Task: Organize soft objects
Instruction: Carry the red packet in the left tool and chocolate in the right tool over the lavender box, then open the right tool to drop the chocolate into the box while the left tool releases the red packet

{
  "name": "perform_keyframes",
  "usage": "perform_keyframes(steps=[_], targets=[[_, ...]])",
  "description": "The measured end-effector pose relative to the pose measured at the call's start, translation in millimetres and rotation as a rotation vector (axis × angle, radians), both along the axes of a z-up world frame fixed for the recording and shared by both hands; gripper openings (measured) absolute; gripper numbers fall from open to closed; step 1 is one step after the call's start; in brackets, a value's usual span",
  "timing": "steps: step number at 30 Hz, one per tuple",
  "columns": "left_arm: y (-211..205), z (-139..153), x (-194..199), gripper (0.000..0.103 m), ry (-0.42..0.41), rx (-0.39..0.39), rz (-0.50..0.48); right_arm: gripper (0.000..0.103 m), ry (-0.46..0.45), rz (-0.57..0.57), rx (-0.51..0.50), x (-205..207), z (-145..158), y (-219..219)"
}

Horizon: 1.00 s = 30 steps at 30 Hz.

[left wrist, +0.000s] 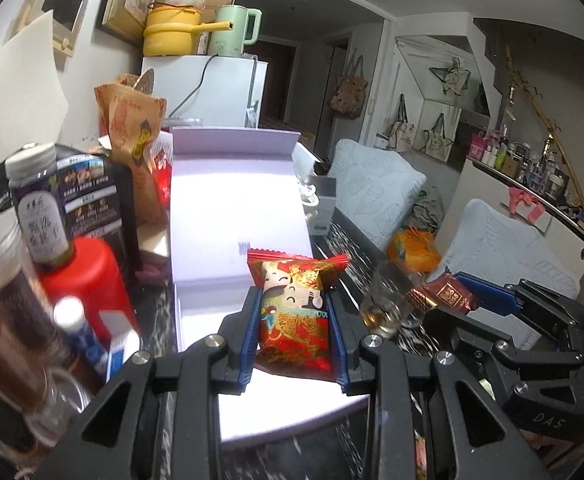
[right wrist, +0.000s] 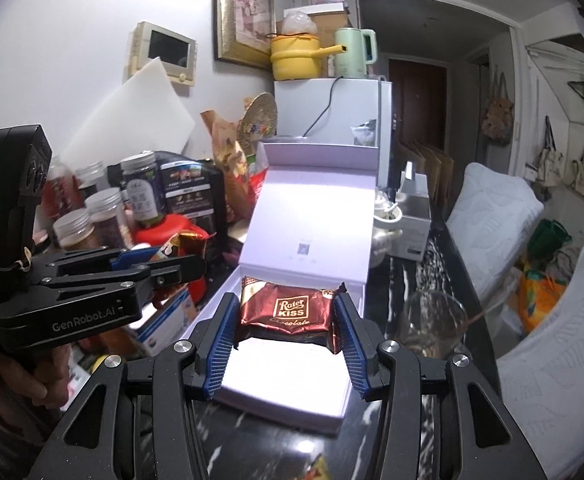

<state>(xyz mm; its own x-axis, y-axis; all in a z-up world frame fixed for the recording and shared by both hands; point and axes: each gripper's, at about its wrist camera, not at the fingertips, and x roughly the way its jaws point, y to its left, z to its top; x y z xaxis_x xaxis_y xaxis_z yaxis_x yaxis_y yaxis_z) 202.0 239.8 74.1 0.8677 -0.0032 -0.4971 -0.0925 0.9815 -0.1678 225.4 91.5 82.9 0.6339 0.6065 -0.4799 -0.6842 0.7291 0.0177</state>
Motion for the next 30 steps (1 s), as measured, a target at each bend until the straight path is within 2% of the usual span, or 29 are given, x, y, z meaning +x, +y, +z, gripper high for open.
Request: perform_keyframes(steps=[6,13,19,25,30], targets=[[8.4,-0.6,31.4,0.030,-0.010,0.021,0.023,0.048,-0.008,-0.005,-0.010,30.1,3.1,12.7],[19.1,-14.5,68.3,0.030,0.011,0.020,0.075,0.048,-0.006,-0.010,-0.018,62.2,0.3,27.6],[29.4,-32.4,96.3,0.030,0.059,-0.005,0.106,0.048,0.042,-0.018,-0.030,90.7,-12.7,38.3],[33.3,-51.9,113.3,0.030,0.125,0.045,0.145,0.048,0.090,-0.025,-0.050,110.0,-31.2,48.8],[38.2,-66.5,124.0,0.030,0.173,0.048,0.153,0.048,0.123,-0.029,-0.069,123.9,-44.2,58.1]])
